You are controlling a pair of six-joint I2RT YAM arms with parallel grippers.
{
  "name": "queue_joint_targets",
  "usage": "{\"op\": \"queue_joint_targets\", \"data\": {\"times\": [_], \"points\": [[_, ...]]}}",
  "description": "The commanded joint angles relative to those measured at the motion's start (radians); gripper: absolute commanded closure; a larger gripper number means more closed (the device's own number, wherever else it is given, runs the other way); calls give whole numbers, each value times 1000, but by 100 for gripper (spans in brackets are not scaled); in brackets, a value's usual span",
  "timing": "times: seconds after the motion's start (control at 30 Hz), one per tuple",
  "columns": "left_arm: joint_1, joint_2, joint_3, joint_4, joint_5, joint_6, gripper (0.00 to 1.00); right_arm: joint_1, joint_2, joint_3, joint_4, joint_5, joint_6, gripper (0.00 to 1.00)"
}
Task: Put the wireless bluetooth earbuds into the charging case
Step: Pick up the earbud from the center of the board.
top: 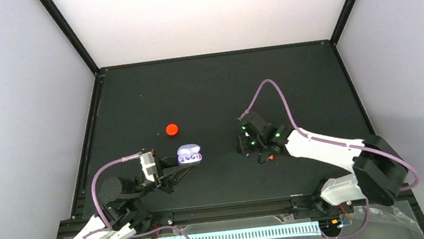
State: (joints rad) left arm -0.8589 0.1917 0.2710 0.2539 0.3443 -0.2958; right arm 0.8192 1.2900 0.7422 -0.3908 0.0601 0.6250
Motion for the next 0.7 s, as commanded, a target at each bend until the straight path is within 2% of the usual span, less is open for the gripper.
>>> {"op": "queue_joint_targets", "data": {"times": [0.0,0.3,0.67], "points": [[-5,6,14,15,4,2,98,18,98,53,62,-87,-19,61],[-4,4,14,9,5,6,98,19,270,135,37,-56,-20,61],[-5,-3,11,7,-1,6,98,18,293,87,-18,58,13,61]]}}
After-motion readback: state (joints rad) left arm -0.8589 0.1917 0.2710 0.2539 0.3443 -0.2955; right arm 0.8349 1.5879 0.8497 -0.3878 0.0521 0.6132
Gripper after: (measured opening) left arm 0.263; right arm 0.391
